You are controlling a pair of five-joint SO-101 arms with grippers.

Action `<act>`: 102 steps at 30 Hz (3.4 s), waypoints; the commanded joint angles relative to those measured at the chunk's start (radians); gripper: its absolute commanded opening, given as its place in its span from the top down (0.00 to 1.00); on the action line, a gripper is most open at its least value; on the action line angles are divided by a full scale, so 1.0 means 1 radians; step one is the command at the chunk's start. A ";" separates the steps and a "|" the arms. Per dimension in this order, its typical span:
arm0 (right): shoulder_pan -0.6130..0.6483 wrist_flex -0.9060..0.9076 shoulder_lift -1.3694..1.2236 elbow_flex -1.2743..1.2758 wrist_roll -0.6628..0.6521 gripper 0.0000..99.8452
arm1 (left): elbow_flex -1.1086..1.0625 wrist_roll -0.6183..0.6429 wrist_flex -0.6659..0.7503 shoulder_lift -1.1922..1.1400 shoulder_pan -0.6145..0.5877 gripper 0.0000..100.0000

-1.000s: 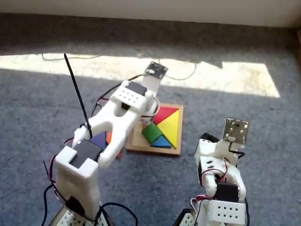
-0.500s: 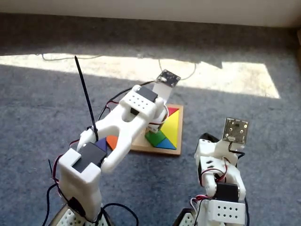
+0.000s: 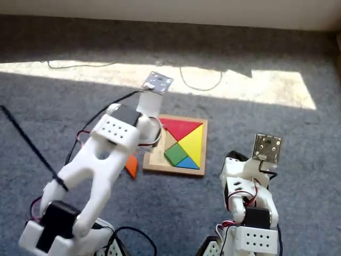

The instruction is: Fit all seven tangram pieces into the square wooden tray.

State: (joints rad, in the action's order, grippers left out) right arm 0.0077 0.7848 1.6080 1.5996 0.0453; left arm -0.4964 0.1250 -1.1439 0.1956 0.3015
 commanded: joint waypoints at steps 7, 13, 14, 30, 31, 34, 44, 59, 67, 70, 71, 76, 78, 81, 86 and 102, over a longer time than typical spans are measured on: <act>-0.004 -0.025 0.019 -0.051 0.011 0.99 | -0.354 -0.157 0.003 0.426 -0.165 0.80; -0.004 -0.025 0.019 -0.051 0.011 0.99 | -0.383 -0.147 0.049 0.340 -0.211 0.74; -0.004 -0.025 0.019 -0.051 0.011 0.99 | -0.378 -0.126 0.060 0.305 -0.209 0.74; -0.004 -0.025 0.019 -0.051 0.011 0.99 | -0.237 0.446 0.106 -0.041 -0.185 0.74; -0.004 -0.025 0.019 -0.051 0.011 0.99 | -0.240 0.451 0.107 -0.041 -0.173 0.74; -0.004 -0.025 0.019 -0.051 0.009 0.99 | -0.243 0.457 0.104 -0.041 -0.140 0.74; -0.004 -0.025 0.019 -0.051 0.009 0.99 | -0.252 0.462 0.106 -0.041 -0.193 0.76; -0.004 -0.025 0.019 -0.051 0.009 0.99 | -0.188 0.292 0.103 -0.030 -0.406 1.00; -0.004 -0.025 0.019 -0.051 0.009 0.99 | -0.067 0.244 -0.034 -0.031 -0.421 1.00; -0.004 -0.025 0.019 -0.051 0.009 0.99 | -0.065 0.212 -0.038 -0.042 -0.441 1.00; -0.004 -0.025 0.019 -0.051 0.009 0.99 | -0.079 0.209 -0.038 -0.042 -0.449 1.00; -0.004 -0.025 0.019 -0.051 0.009 0.99 | -0.133 0.215 -0.038 -0.042 -0.450 0.86; -0.004 -0.025 0.019 -0.051 0.009 0.99 | -0.143 0.215 -0.038 -0.042 -0.455 0.77; -0.004 -0.025 0.019 -0.051 0.009 0.99 | -0.160 0.216 -0.034 -0.042 -0.453 0.70; -0.004 -0.025 0.019 -0.051 0.009 0.99 | -0.248 0.215 0.112 -0.042 -0.450 0.76; -0.004 -0.025 0.019 -0.051 0.009 0.99 | -0.332 0.210 0.273 -0.035 -0.367 1.00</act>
State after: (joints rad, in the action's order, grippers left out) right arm 0.0077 0.7848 1.6080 1.5996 0.0453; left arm -0.8324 0.3399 -0.8846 0.1481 -0.1066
